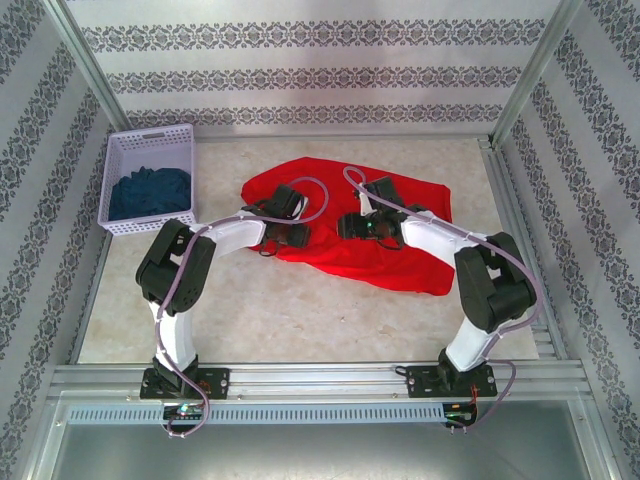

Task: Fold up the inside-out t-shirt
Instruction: Adjust the T-shirt at the center of the table.

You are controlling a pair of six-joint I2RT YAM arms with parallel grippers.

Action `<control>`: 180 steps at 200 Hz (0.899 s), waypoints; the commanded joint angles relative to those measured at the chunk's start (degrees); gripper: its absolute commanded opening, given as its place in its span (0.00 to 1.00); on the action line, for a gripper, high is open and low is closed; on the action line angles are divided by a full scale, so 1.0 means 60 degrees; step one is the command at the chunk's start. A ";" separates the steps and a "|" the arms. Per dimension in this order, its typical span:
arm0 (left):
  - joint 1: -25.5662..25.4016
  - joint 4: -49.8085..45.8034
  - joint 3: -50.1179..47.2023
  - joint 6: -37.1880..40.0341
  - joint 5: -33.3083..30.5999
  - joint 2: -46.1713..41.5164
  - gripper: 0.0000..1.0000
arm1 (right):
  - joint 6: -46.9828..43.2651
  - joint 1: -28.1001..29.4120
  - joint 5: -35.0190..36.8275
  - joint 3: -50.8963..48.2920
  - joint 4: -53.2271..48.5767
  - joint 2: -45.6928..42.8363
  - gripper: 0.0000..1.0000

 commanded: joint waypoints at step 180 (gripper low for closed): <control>-0.0020 0.0114 -0.0412 -0.0763 0.0378 -0.3049 0.00 | -0.0944 0.0086 -0.0196 0.0548 0.0708 -0.0273 0.00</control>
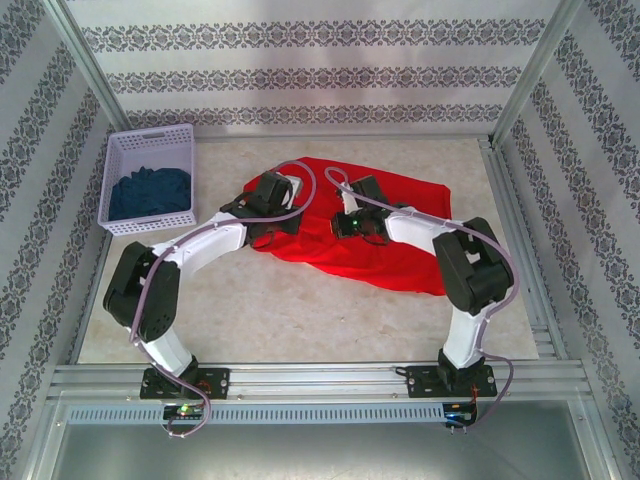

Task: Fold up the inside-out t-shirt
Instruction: Adjust the T-shirt at the center of the table.

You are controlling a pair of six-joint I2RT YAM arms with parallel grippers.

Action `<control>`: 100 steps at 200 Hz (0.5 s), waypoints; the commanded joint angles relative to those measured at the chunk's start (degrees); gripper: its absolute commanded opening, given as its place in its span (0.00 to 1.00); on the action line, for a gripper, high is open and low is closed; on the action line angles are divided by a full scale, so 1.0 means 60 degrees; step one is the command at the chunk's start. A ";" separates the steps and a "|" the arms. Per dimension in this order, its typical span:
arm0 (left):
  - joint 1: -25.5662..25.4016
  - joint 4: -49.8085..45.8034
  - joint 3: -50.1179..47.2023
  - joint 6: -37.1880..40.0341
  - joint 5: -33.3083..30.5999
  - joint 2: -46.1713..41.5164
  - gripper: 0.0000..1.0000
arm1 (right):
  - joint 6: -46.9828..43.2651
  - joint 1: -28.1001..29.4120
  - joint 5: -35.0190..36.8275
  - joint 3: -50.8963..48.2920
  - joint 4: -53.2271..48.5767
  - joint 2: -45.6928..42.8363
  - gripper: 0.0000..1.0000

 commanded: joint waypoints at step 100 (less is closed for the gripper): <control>-0.0641 -0.1224 0.0090 -0.1087 0.2337 -0.4104 0.00 | -0.1119 -0.0298 0.0066 -0.0723 -0.4180 -0.7274 0.00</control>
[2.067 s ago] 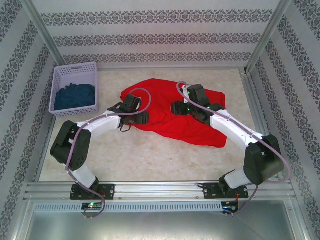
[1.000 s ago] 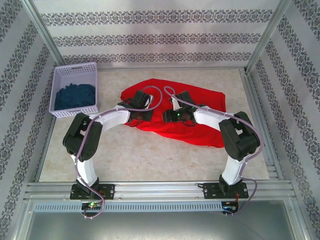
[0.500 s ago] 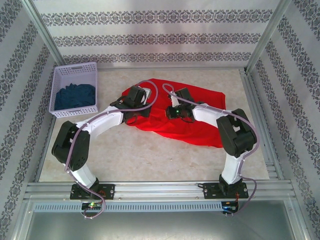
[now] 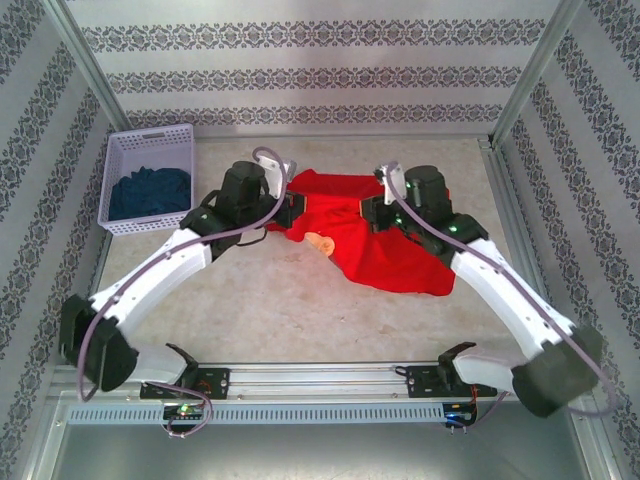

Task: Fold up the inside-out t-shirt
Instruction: Adjust the T-shirt at the center of the table.

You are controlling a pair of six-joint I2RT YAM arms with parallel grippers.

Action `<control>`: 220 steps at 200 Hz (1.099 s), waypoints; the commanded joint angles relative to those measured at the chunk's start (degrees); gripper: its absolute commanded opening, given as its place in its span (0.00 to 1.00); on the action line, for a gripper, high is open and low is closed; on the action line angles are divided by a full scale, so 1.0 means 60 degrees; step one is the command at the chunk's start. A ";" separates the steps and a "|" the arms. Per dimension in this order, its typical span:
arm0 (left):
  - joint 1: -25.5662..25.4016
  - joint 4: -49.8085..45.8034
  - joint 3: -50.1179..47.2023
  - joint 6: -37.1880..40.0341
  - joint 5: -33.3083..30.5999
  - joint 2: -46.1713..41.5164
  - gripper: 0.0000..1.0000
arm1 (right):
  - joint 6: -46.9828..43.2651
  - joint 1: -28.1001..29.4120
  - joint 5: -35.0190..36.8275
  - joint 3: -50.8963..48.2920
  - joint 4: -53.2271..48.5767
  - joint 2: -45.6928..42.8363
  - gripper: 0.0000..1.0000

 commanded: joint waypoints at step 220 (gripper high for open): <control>0.0363 -0.1794 0.0281 -0.0439 -0.0887 0.2048 0.00 | 0.0150 0.2020 0.3323 -0.0724 0.2024 0.4672 0.50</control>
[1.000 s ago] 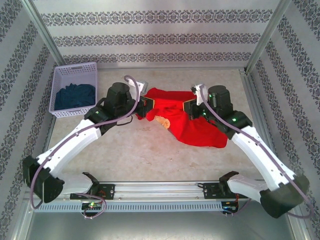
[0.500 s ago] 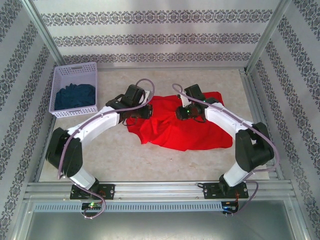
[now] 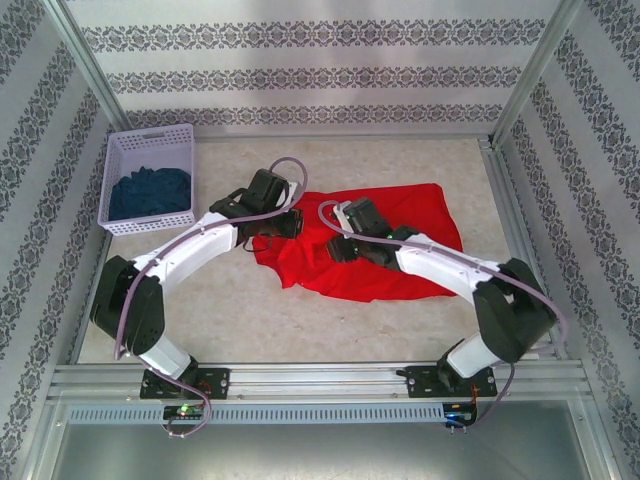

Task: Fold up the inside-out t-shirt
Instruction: Adjust the T-shirt at the center of the table.

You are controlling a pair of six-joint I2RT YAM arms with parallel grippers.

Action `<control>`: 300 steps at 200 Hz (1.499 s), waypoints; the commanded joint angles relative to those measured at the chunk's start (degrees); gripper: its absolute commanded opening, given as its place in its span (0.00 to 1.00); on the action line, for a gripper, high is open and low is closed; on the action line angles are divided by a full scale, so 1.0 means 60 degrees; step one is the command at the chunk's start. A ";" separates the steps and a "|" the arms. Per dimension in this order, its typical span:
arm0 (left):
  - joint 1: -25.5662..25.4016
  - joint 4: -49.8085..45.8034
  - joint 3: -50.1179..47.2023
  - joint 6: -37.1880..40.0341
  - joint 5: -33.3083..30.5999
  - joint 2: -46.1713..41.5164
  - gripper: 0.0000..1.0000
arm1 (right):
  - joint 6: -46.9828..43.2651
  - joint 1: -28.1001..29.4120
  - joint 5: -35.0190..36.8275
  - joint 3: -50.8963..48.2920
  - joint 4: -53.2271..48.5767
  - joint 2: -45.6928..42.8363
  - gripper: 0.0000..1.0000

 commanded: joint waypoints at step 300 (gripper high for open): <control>-0.0279 0.3552 -0.1867 -0.1986 0.0313 0.0314 0.68 | 0.1988 -0.2566 -0.7111 -0.1269 0.2697 -0.1599 0.00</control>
